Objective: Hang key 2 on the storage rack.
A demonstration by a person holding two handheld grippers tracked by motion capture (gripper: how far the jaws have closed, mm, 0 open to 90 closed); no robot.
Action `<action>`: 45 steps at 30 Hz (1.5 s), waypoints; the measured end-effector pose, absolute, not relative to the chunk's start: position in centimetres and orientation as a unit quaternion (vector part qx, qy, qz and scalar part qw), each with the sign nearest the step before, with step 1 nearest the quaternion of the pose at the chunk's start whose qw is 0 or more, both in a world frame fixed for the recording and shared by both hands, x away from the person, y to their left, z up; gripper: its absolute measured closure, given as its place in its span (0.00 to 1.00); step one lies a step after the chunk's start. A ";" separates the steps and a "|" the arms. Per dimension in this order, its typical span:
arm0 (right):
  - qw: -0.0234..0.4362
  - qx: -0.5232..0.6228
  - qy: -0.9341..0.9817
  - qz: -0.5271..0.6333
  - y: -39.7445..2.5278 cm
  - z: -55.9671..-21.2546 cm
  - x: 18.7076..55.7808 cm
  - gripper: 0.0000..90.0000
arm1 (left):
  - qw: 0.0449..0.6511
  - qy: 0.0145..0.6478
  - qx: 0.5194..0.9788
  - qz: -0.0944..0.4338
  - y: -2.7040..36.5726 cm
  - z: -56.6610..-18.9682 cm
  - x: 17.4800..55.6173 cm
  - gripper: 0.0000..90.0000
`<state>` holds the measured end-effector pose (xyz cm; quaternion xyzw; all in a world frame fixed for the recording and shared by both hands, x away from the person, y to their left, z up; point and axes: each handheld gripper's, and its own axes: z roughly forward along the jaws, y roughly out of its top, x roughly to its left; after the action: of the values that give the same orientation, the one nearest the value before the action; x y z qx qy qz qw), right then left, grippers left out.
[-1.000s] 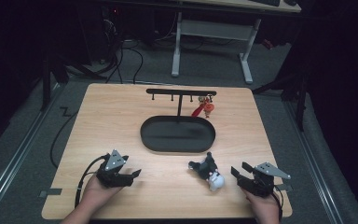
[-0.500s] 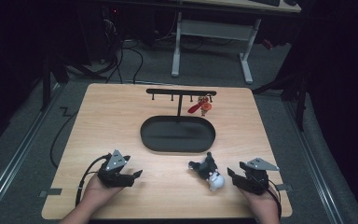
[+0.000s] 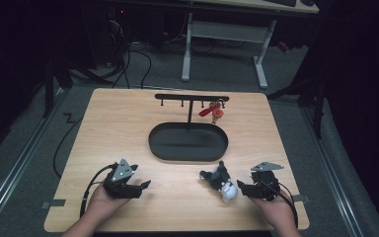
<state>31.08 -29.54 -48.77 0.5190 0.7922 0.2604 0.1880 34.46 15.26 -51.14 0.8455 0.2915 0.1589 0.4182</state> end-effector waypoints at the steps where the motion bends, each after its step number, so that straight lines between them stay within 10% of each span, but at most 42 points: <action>1: 0.185 0.519 0.795 0.254 -29.4 -48.7 31.1 0.38 | 0.418 0.292 0.846 0.160 15.2 -51.2 34.4 0.29; 45: 0.037 0.502 0.860 0.081 -25.8 -42.5 33.3 0.30 | 0.407 0.261 0.861 0.157 14.3 -51.2 33.8 0.30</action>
<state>33.26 -25.84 -42.49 0.5018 0.8604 0.0807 0.0367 33.83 14.34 -51.18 0.8614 0.2606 0.1569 0.4068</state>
